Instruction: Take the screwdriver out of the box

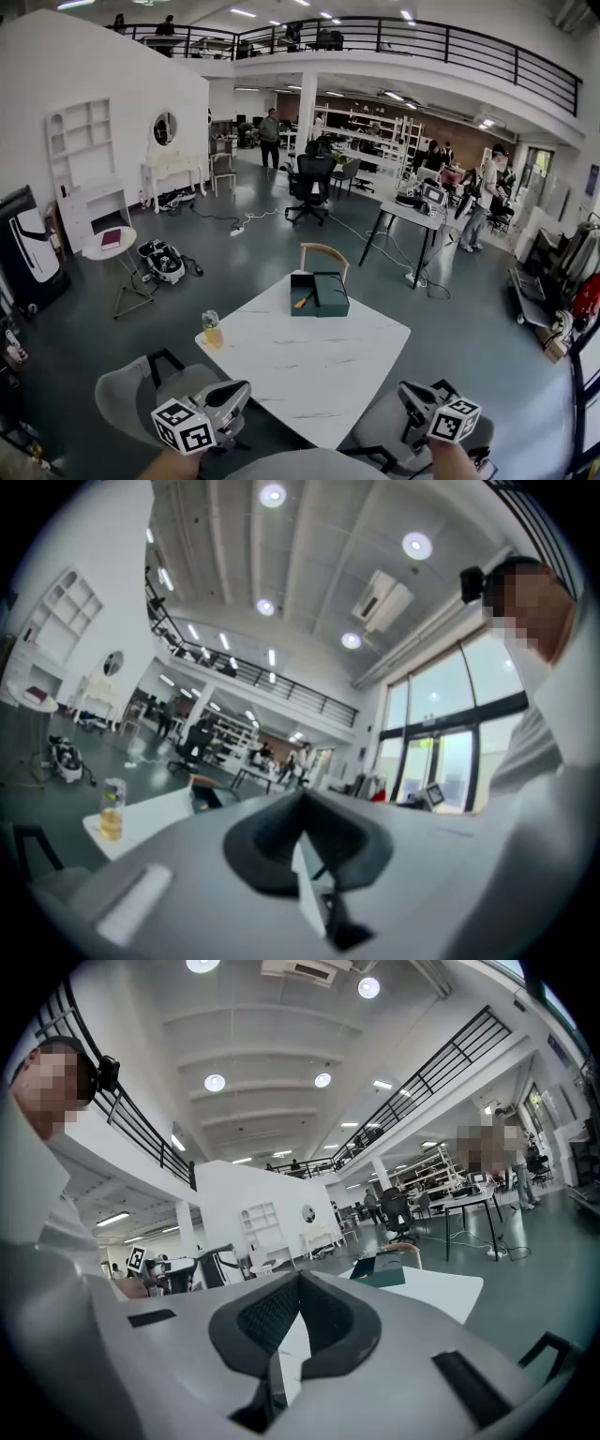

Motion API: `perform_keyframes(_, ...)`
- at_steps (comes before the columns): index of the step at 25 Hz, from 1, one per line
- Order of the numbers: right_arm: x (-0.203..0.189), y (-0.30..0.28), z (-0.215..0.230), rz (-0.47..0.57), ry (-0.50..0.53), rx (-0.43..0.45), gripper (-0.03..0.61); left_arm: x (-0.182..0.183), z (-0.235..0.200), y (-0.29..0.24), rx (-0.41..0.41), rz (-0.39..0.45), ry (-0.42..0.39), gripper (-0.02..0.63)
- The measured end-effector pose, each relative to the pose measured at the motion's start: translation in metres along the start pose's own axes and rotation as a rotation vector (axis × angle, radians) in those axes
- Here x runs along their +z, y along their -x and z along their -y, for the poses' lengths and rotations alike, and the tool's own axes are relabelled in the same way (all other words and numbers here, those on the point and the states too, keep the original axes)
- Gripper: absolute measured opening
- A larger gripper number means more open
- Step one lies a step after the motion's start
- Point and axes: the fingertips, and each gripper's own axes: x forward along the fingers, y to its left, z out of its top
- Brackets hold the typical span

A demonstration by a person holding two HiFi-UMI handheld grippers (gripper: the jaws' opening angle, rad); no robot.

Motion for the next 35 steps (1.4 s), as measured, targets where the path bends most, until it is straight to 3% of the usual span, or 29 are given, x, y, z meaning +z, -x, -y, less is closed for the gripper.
perform_keyframes(13,0.001,-0.075,0.001,-0.031,-0.010,-0.044,0.006,0.014,-0.084,-0.021,-0.037,-0.016,0.033,0.005)
perform_keyframes(24,-0.003,-0.090,0.037,-0.072,-0.042,-0.040,0.006,0.005,-0.097,-0.065,-0.036,-0.055,0.058,0.005)
perform_keyframes(29,0.004,-0.108,0.073,-0.086,-0.054,0.012,0.006,0.007,-0.097,-0.098,0.003,-0.057,0.030,0.005)
perform_keyframes(35,0.026,-0.142,0.135,-0.083,-0.039,0.114,0.006,0.002,-0.094,-0.146,0.110,-0.053,0.026,0.005)
